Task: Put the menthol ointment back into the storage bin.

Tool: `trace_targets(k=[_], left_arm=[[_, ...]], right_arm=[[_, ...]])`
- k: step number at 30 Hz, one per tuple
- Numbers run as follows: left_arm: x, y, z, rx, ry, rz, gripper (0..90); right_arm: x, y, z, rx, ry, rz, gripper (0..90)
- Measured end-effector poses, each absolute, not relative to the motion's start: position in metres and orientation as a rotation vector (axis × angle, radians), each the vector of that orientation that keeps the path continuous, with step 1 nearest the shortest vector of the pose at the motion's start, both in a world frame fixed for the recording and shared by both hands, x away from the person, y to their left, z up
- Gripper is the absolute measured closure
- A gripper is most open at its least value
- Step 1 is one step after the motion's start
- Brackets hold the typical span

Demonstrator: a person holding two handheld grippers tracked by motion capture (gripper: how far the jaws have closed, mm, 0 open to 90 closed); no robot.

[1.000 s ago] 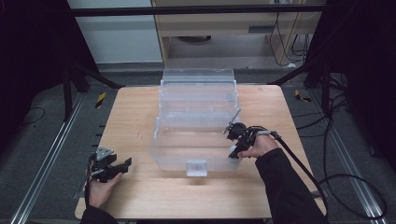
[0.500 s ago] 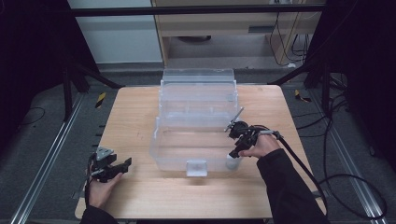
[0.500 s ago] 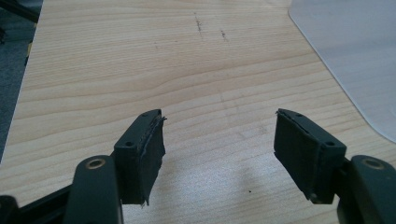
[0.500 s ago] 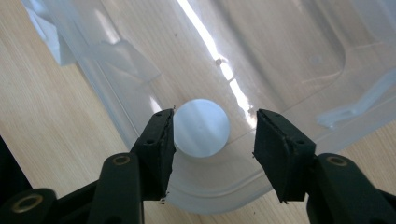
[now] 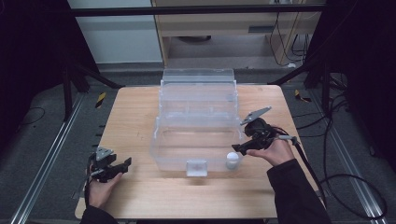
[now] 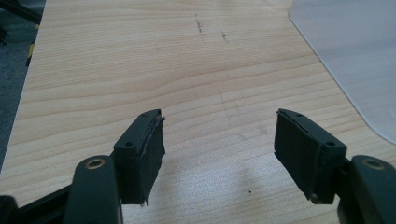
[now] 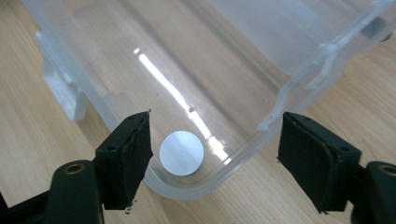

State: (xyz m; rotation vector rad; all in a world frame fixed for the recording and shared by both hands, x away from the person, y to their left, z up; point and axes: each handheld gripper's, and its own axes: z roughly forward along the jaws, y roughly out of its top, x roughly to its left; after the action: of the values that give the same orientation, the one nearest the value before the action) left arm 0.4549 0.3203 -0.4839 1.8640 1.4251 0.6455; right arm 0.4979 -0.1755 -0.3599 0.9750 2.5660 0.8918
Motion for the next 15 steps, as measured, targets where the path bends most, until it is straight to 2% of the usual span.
trace_targets(k=[6, 15], left_arm=[[0.455, 0.320, -0.484, 1.861, 1.424, 0.647, 32.6], [0.454, 0.320, -0.482, 1.856, 1.421, 0.644, 35.0]], right_arm=[[0.484, -0.201, -0.363, 1.055, 2.415, 1.058, 20.7], [0.463, -0.239, -0.392, 1.130, 2.244, 1.195, 21.5]])
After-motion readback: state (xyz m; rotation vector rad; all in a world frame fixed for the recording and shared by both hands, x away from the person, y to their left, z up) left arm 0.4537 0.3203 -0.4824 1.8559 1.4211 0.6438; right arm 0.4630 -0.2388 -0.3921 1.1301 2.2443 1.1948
